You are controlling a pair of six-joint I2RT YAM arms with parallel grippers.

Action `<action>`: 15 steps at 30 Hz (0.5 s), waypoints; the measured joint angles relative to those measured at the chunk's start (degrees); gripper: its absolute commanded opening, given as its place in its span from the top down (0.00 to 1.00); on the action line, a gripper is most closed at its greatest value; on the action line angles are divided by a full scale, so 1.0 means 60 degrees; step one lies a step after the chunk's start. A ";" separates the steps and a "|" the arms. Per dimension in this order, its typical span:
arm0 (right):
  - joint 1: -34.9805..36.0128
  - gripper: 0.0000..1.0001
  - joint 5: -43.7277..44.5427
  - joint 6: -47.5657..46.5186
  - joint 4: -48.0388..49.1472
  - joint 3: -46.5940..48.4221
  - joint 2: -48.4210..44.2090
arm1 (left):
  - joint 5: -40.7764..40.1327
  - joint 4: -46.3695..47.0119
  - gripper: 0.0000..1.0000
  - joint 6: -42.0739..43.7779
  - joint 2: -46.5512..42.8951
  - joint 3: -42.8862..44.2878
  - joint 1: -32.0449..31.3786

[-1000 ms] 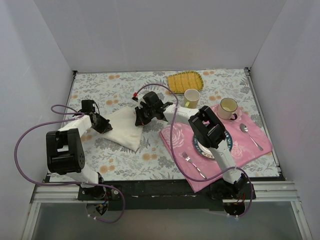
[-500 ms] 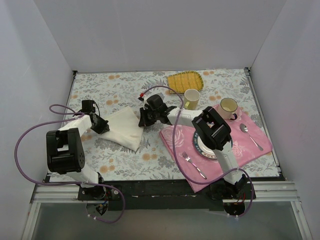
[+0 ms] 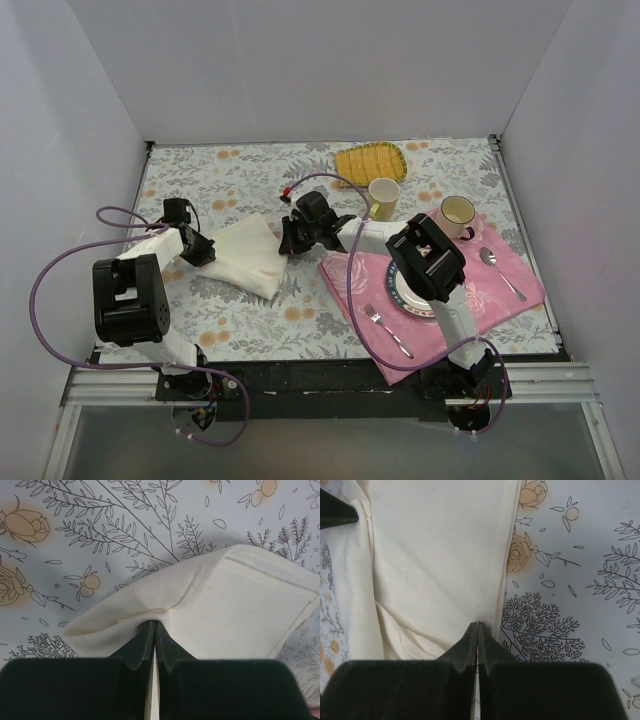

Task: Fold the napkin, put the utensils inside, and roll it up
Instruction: Roll the napkin with the utensil

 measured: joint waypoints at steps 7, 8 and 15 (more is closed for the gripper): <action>0.0000 0.99 -0.0004 -0.0073 -0.0026 0.0015 0.0000 | -0.0302 0.0109 1.00 -0.0175 -0.0306 -0.0321 0.0102; 0.0000 0.99 -0.0007 -0.0098 -0.0029 0.0015 0.0000 | -0.0364 0.0127 1.00 -0.0197 -0.0382 -0.0408 0.0120; 0.0018 0.99 -0.0011 -0.0670 -0.0616 0.0382 0.0044 | -0.0397 0.0186 1.00 -0.0273 -0.0521 -0.0572 0.0208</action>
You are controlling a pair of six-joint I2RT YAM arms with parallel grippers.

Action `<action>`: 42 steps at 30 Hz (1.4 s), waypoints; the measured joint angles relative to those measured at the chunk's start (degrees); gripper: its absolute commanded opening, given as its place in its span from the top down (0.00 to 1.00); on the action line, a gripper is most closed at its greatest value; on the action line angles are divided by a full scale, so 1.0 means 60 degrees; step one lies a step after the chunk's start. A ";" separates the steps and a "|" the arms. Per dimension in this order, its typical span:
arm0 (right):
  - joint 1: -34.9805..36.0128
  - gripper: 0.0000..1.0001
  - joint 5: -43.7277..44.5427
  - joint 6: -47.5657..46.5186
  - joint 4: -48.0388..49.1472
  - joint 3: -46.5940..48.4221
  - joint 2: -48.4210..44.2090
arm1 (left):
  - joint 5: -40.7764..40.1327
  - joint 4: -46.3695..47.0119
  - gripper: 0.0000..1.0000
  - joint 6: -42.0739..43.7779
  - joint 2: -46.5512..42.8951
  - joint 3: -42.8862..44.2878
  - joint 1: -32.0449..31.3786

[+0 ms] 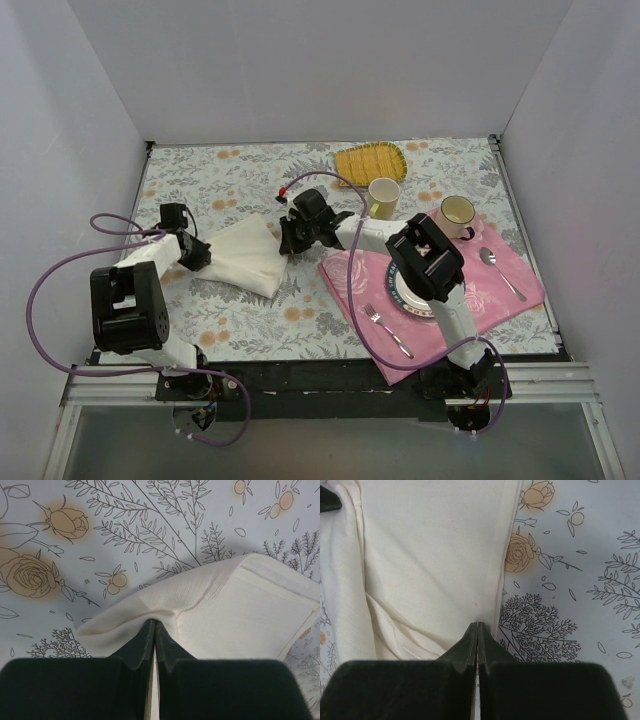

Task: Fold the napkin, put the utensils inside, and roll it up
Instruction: Roll the napkin with the utensil

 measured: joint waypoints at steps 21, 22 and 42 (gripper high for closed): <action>0.0262 0.37 -0.0157 -0.1475 -0.3220 0.2379 0.0565 | 0.0605 -0.0572 0.85 0.0426 -0.1246 0.0197 0.0240; 0.0277 0.34 -0.0131 -0.1523 -0.3293 0.2415 0.0543 | 0.0765 -0.0543 0.84 0.0423 -0.1173 0.0164 0.0240; 0.1625 0.18 -0.1883 -0.3876 -0.4069 0.1599 -0.1064 | 0.2000 -0.1443 0.57 -0.0102 -0.2393 -0.0634 0.0251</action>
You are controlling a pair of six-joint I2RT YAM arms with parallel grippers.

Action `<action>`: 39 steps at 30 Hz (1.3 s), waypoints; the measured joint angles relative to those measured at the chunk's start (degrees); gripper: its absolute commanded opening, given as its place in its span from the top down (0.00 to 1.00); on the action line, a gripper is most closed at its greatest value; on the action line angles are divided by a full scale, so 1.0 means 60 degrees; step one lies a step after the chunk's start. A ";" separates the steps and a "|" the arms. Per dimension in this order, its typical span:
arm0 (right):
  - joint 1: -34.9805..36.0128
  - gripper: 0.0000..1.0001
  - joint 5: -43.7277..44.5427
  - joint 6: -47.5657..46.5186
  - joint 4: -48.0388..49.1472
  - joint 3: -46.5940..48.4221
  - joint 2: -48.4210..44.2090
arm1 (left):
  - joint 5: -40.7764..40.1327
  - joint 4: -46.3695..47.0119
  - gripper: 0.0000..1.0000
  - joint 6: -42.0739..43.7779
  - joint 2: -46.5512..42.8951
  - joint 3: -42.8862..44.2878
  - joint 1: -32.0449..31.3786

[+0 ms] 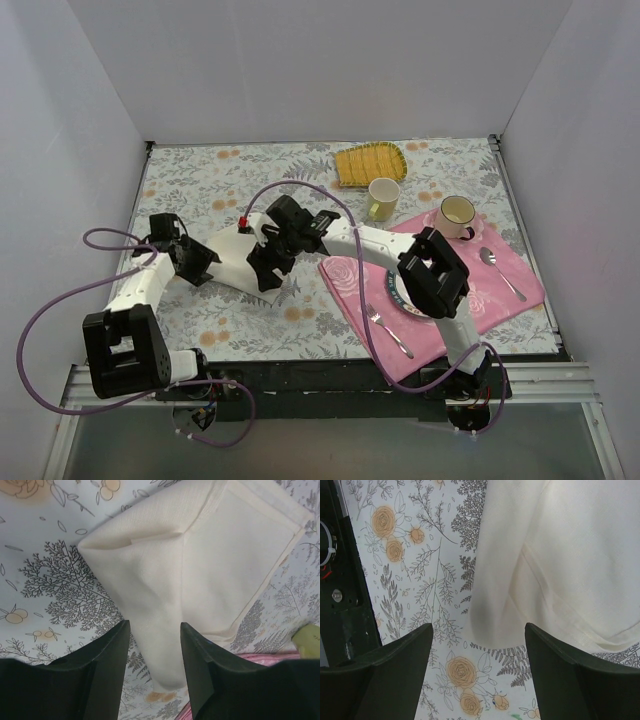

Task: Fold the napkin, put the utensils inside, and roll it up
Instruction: Roll the napkin with the utensil

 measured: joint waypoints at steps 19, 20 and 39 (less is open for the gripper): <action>0.0299 0.44 0.0608 -0.0608 0.0645 -0.0419 0.0452 | 0.1118 -0.0087 0.59 -0.0794 -0.0448 -0.1045 0.0000; 0.0160 0.46 0.0546 -0.0452 0.0718 -0.0408 0.0474 | 0.1166 -0.0102 0.59 -0.0794 -0.0492 -0.1126 0.0000; -0.1330 0.67 0.1177 0.1461 0.2463 -0.0160 0.1581 | 0.1049 0.0164 0.50 -0.0612 -0.1184 -0.0834 0.0000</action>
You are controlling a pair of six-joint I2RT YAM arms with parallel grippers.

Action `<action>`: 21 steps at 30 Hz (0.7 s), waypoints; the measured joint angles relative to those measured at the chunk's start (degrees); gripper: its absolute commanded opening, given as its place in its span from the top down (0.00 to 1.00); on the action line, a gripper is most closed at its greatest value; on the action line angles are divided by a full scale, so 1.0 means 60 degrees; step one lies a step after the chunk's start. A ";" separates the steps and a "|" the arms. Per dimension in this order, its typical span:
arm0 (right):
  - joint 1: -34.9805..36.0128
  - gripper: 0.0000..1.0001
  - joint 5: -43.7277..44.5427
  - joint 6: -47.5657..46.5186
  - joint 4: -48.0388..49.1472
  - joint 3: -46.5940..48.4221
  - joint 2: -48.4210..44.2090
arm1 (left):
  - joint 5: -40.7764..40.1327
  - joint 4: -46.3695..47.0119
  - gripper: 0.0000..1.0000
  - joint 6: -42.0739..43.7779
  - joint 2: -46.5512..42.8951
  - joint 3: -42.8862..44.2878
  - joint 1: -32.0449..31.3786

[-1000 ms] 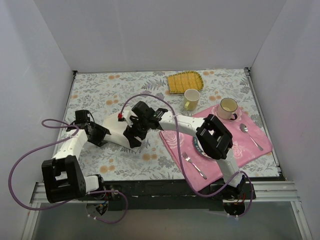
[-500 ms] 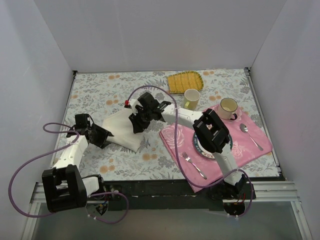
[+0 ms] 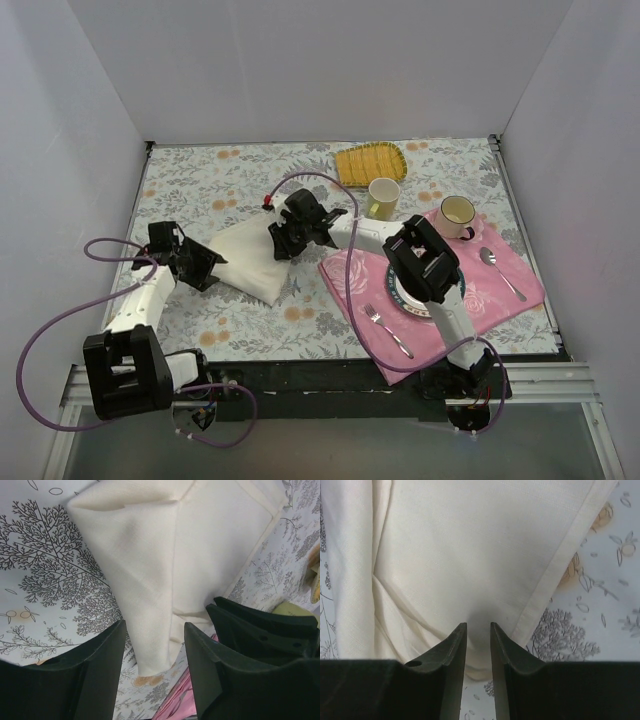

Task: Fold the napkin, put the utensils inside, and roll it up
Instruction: Roll the napkin with the utensil

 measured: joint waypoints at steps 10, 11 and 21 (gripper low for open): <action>0.0124 0.65 0.1858 0.3362 0.2535 -0.4594 -0.2634 | 0.0084 0.0481 0.55 0.0306 0.1144 0.0729 0.0000; 0.0146 0.65 0.1953 0.3603 0.2677 -0.4699 -0.2681 | 0.0168 0.0561 0.58 0.0382 0.1235 0.0816 0.0000; 0.0222 0.65 0.1894 0.3446 0.2565 -0.4335 -0.2510 | 0.0772 0.0787 0.85 0.1104 0.1858 0.1745 -0.0725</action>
